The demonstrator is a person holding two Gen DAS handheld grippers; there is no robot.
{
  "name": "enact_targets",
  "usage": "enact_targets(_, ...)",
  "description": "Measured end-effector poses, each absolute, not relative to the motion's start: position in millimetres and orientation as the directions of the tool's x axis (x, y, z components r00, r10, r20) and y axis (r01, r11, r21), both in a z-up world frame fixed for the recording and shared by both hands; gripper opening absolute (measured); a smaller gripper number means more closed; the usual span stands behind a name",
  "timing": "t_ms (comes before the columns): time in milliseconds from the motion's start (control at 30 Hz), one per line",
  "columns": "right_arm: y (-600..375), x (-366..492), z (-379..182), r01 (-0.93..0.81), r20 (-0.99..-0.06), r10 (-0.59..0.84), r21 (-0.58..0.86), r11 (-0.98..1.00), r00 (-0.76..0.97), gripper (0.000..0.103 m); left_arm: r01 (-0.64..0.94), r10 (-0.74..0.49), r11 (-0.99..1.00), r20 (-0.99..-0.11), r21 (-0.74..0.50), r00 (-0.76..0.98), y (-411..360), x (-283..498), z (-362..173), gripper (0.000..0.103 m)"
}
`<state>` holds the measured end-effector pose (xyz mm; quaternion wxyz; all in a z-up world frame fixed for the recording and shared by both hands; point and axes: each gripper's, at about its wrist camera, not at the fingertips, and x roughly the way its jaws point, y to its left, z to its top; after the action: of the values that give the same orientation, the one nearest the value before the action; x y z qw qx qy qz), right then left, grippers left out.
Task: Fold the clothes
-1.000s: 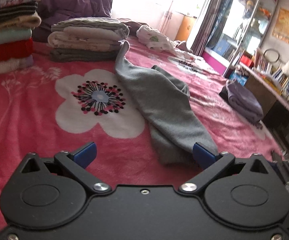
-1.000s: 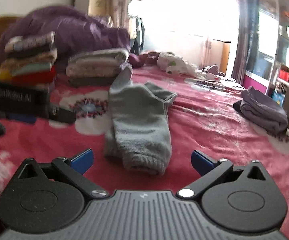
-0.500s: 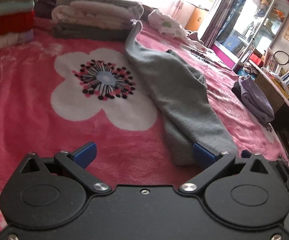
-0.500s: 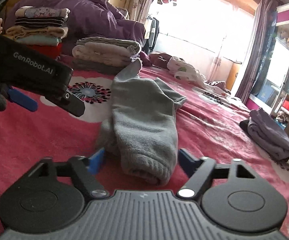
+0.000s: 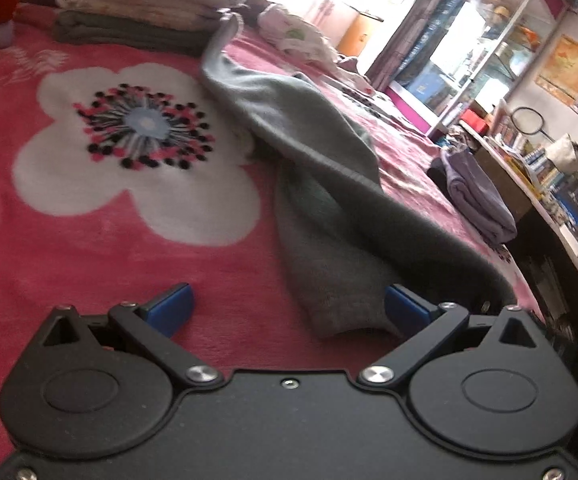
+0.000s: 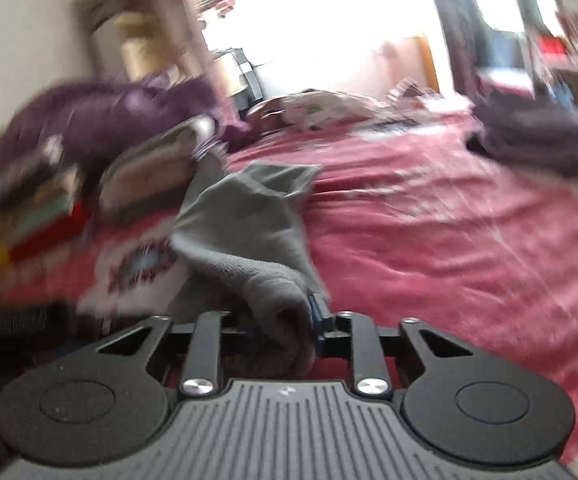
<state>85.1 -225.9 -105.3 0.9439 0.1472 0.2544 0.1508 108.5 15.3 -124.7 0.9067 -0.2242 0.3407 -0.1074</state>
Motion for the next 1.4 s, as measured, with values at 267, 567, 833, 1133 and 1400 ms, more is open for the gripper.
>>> enact_targets(267, -282, 107, -147, 0.002, -0.421, 0.399, 0.690, 0.724, 0.814, 0.019, 0.096, -0.417, 0.831, -0.500, -0.548, 0.759, 2, 122, -133, 0.078)
enact_targets(567, -305, 106, -180, 0.128, -0.392, 0.434, 0.844, 0.521, 0.811, 0.016, 0.113, -0.467, 0.793, -0.480, -0.598, 0.743, -5, 123, -129, 0.022)
enact_targets(833, -277, 92, -188, 0.116, -0.377, 0.513, 0.875, 0.469, 0.771, 0.017, 0.090, -0.397, 0.815, -0.439, -0.572, 0.806, 30, 99, -99, 0.001)
enact_targets(1133, -215, 59, -174, 0.088, -0.458, 0.622, 0.843, 0.531, 0.634, 0.008, -0.088, -0.304, 0.780, -0.499, -0.619, 0.811, 92, 75, -98, 0.014)
enact_targets(1400, -208, 19, -104, 0.015, -0.529, 0.245, 0.438, 0.899, 0.813, 0.063, -0.040, -0.424, 0.701, -0.462, -0.712, 0.779, 68, 79, -109, 0.070)
